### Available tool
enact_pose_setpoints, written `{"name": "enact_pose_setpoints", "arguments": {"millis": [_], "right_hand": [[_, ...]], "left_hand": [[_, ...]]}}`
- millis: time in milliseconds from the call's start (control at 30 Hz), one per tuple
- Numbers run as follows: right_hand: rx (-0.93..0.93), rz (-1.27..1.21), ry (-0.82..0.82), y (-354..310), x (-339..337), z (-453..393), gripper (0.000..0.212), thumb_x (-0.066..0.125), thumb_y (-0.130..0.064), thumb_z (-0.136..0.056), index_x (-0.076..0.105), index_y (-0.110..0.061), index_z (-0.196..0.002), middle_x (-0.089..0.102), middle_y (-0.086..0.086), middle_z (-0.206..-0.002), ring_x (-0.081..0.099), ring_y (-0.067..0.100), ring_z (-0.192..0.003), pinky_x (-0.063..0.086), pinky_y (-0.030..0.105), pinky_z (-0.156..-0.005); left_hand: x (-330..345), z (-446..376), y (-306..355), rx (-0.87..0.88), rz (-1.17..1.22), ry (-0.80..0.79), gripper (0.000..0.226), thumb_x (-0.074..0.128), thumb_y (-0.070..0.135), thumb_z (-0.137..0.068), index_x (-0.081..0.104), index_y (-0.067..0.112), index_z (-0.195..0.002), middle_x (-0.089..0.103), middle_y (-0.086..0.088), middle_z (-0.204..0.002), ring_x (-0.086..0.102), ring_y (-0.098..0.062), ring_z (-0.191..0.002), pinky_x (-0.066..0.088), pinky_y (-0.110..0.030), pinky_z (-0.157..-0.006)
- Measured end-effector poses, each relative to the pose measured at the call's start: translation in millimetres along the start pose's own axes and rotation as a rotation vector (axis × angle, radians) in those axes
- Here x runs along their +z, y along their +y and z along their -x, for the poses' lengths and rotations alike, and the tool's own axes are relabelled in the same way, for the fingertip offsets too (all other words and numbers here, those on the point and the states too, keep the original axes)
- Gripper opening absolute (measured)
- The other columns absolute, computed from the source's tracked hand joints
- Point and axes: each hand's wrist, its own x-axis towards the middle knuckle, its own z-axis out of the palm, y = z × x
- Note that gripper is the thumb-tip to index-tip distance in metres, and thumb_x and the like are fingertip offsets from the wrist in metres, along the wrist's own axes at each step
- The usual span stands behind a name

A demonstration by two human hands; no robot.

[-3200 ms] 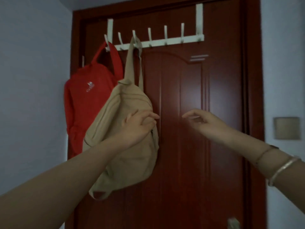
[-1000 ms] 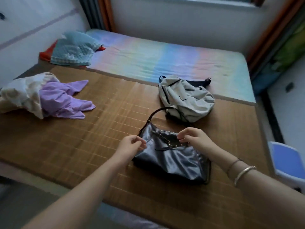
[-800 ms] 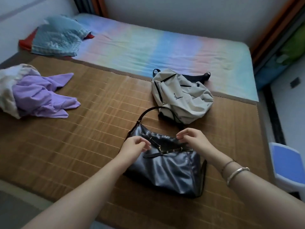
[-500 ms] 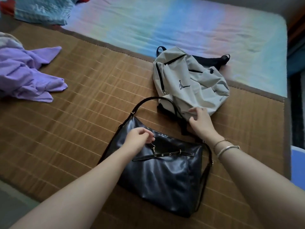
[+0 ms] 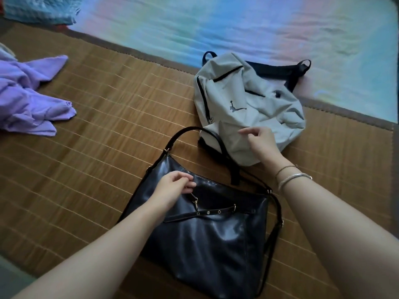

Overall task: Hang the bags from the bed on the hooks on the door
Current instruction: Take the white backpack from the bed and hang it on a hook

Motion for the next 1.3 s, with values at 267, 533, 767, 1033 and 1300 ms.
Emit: {"name": "enact_pose_setpoints", "arguments": {"millis": [267,533,767,1033,1300], "right_hand": [[0.266,-0.551,-0.668,-25.5,-21.5,78.7,0.034,0.046,0.007,-0.072,0.066,-0.011,-0.052,0.061,0.000,-0.048,0.058,0.013,-0.051,0.045,0.015,-0.044],[0.295,-0.223,-1.302,3.9,8.7,153.0,0.017,0.055,-0.002,-0.070,0.071,-0.007,-0.068,0.053,0.015,-0.075,0.046,0.019,-0.066,0.028,0.026,-0.064],[0.366,-0.241,-1.377,15.6,28.5,171.0,0.033,0.044,0.007,-0.079,0.073,-0.008,-0.072,0.068,-0.003,-0.058,0.060,0.002,-0.055,0.048,0.010,-0.060],[0.328,-0.283,-1.016,5.0,16.5,137.7,0.027,0.043,0.001,-0.082,0.068,-0.008,-0.077,0.074,0.012,-0.085,0.072,0.020,-0.080,0.052,0.030,-0.082],[-0.042,-0.035,0.093,-34.2,-13.5,106.4,0.056,0.060,-0.009,-0.075,0.039,-0.023,-0.125,0.040,0.003,-0.132,0.039,0.022,-0.122,0.038,0.038,-0.104]], "left_hand": [[-7.0,11.5,21.6,0.097,0.019,0.079,0.030,0.048,0.055,-0.087,0.053,0.029,-0.102,0.056,0.008,-0.113,0.055,-0.010,-0.102,0.039,-0.026,-0.079],[-14.6,14.7,0.1,0.063,-0.092,0.057,0.069,0.065,0.060,-0.073,0.051,0.012,-0.120,0.057,0.001,-0.113,0.055,-0.017,-0.105,0.039,-0.027,-0.079],[-19.1,-8.8,-9.0,0.050,-0.287,0.069,0.021,0.070,0.002,-0.073,0.069,0.009,-0.092,0.065,-0.005,-0.093,0.059,-0.021,-0.087,0.046,-0.029,-0.075],[-31.7,3.3,20.4,0.064,0.094,-0.061,0.028,0.056,-0.009,-0.056,0.048,0.018,-0.051,0.055,-0.003,-0.066,0.048,-0.022,-0.074,0.036,-0.031,-0.067],[-22.0,44.9,60.5,0.107,0.408,-0.333,0.050,0.040,-0.004,-0.035,0.055,0.007,-0.081,0.058,-0.009,-0.078,0.054,-0.025,-0.073,0.040,-0.028,-0.054]]}}
